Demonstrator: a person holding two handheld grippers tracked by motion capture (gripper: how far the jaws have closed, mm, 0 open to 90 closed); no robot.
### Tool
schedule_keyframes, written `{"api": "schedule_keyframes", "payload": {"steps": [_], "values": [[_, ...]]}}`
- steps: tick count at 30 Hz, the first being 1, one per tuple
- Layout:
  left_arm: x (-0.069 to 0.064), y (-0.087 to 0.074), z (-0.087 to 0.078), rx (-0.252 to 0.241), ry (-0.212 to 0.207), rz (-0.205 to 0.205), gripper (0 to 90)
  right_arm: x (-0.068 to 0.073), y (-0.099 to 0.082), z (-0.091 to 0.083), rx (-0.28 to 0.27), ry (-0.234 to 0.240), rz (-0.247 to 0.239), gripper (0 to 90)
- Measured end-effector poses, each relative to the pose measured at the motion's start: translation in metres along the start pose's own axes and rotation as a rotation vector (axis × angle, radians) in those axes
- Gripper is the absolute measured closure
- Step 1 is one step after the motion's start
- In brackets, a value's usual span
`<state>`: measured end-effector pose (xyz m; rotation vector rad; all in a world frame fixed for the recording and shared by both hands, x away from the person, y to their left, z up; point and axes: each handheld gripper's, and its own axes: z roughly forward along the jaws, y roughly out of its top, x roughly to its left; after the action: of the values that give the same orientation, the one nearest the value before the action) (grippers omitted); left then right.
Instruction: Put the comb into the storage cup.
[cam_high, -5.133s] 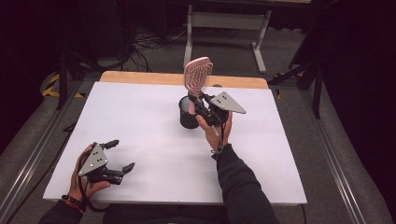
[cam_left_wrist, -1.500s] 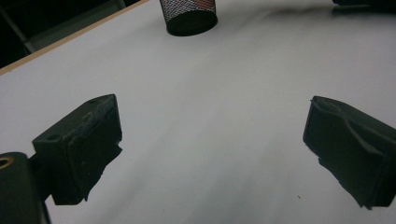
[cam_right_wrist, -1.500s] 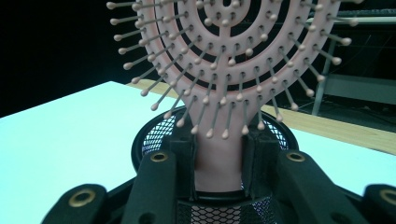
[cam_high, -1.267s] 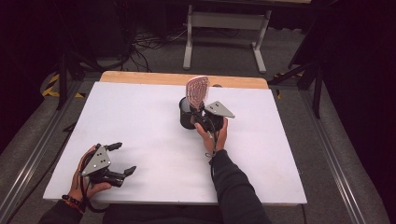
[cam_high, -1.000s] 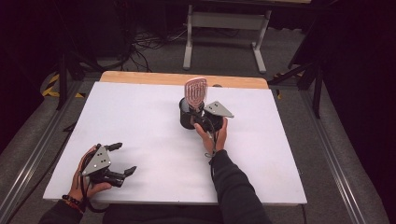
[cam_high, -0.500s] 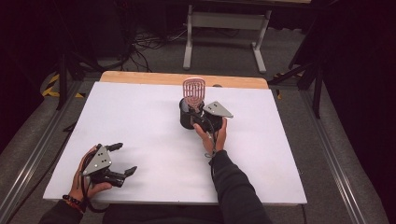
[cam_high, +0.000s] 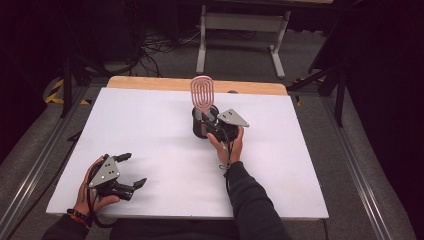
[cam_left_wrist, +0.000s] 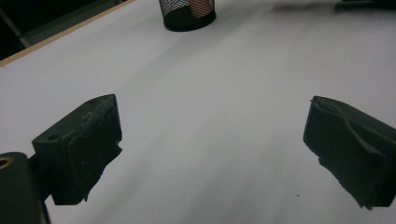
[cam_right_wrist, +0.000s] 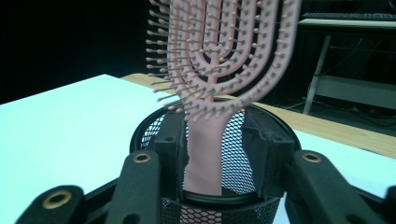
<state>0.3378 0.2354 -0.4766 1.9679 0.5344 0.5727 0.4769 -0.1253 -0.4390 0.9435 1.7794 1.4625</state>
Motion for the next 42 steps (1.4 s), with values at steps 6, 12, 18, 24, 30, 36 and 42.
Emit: {"api": "schedule_keyframes", "payload": {"steps": [6, 12, 18, 24, 30, 36, 42], "values": [[0.0001, -0.0001, -0.0001, 0.002, 0.000, 0.001, 5.3, -0.0002, -0.0004, -0.0012, -0.006, 0.006, 0.009, 60.2], [0.0000, -0.0001, 0.0000, 0.004, 0.001, 0.003, 5.2, 0.0000, -0.0005, -0.0021, -0.007, 0.013, 0.009, 60.7], [-0.0002, -0.0001, -0.0001, 0.003, 0.002, 0.003, 5.3, 0.0000, -0.0004, -0.0025, -0.007, 0.010, 0.006, 60.3], [0.0002, -0.0002, -0.0003, 0.003, 0.003, 0.004, 5.3, -0.0002, 0.0001, -0.0032, -0.004, -0.001, 0.001, 59.5], [0.0002, -0.0001, -0.0009, -0.002, 0.006, 0.003, 5.4, 0.0004, 0.0012, -0.0043, 0.000, -0.017, -0.025, 59.3], [0.0004, 0.0000, -0.0015, -0.008, 0.007, 0.000, 5.5, 0.0002, 0.0011, -0.0049, 0.000, -0.022, -0.024, 56.7], [0.0007, 0.0000, -0.0017, -0.008, 0.011, 0.000, 5.4, 0.0007, 0.0023, -0.0054, 0.002, -0.023, -0.022, 47.3]]}}
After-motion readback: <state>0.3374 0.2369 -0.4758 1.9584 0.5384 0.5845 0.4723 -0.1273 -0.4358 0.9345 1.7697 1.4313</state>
